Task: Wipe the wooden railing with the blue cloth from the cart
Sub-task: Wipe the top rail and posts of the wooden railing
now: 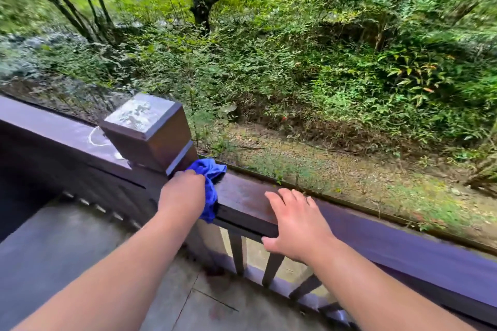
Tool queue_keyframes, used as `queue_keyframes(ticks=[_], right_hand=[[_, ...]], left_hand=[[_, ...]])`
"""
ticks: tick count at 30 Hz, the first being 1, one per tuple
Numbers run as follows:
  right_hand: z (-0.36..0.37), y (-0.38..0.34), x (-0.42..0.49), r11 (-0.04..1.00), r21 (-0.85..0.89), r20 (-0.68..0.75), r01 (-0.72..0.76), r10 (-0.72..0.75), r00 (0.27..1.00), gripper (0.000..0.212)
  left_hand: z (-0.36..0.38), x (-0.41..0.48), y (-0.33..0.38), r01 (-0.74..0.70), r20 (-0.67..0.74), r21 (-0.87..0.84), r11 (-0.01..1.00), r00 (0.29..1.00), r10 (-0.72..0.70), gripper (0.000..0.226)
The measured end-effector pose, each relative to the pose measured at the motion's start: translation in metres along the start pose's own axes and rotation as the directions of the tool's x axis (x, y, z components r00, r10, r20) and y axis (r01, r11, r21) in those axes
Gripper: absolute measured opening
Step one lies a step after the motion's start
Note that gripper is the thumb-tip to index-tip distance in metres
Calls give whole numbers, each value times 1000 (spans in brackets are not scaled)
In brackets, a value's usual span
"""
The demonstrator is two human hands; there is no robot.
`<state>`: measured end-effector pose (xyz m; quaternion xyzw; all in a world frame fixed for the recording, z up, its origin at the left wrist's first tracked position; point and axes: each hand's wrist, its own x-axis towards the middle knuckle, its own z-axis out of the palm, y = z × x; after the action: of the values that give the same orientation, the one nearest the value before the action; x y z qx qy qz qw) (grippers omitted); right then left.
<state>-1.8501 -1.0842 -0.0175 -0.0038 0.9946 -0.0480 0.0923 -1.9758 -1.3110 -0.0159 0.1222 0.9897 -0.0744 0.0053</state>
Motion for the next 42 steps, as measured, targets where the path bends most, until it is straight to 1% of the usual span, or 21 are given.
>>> queue_keyframes(ticks=[2,4,7,9,11,13,14,16,19,21,23,26,28,29,31,33,35,37,38,40,42], right_hand=[[0,-6,8,999,25,-26,36,-35,999,101],[-2,-13,18,996,36,-44,83,-81,996,100],[-7,-35,39,981,67,-80,184,-179,981,98],[-10,-54,51,963,102,-114,248,-237,965,96],[-13,-72,60,951,165,-136,261,-241,961,93],[-15,-85,63,939,255,-155,230,-195,969,79],[-18,-87,63,933,289,-167,213,-170,971,65],[-29,-85,61,938,296,-164,180,-136,977,43],[-55,-68,55,950,277,-215,140,-81,973,27],[-73,-55,43,946,319,-278,67,26,960,25],[-89,-42,22,900,436,-339,-24,189,922,26],[-109,-21,-24,798,584,-400,-147,441,804,41],[-120,-10,-57,748,630,-412,-207,549,728,44],[-124,-4,-77,722,648,-410,-242,599,687,43],[-129,5,-123,671,683,-409,-288,679,610,42],[-130,16,-171,641,696,-428,-324,732,530,39],[-125,31,-228,574,727,-425,-377,807,409,34],[-113,50,-287,494,748,-409,-444,869,278,28],[-108,57,-311,467,750,-409,-468,884,226,25],[-95,73,-370,405,776,-416,-484,905,90,18],[-86,86,-426,350,803,-422,-483,905,-46,20]], left_hand=[[-3,-2,-9,17,37,-119,993,999,-13,38],[-6,-10,-15,69,44,-314,947,997,-59,36],[-12,-27,-14,129,-4,-594,794,987,-164,28],[-17,-34,-10,149,-16,-716,682,973,-229,27],[-22,-37,-7,179,20,-800,573,962,-273,27],[-29,-37,-6,182,48,-854,488,961,-273,27],[-34,-35,-7,162,39,-866,473,965,-258,25],[-45,-29,-10,106,1,-855,507,979,-204,24],[-61,-14,-8,29,-25,-830,557,996,-89,16],[-76,-4,-1,-42,-36,-858,511,999,22,17],[-92,0,13,-105,-40,-905,412,986,162,35],[-114,-6,46,-226,-57,-917,329,891,451,57],[-124,-14,74,-343,-107,-884,318,810,577,51],[-130,-21,91,-410,-138,-849,334,781,610,41],[-145,-39,126,-513,-193,-770,381,755,626,21],[-160,-61,162,-539,-234,-773,335,732,639,14],[-178,-92,201,-600,-291,-752,274,675,678,10],[-198,-129,240,-678,-353,-701,222,600,718,15],[-207,-144,256,-709,-379,-676,202,569,730,15],[-226,-186,295,-771,-422,-619,151,489,764,13],[-241,-232,333,-813,-437,-570,121,424,794,12]])
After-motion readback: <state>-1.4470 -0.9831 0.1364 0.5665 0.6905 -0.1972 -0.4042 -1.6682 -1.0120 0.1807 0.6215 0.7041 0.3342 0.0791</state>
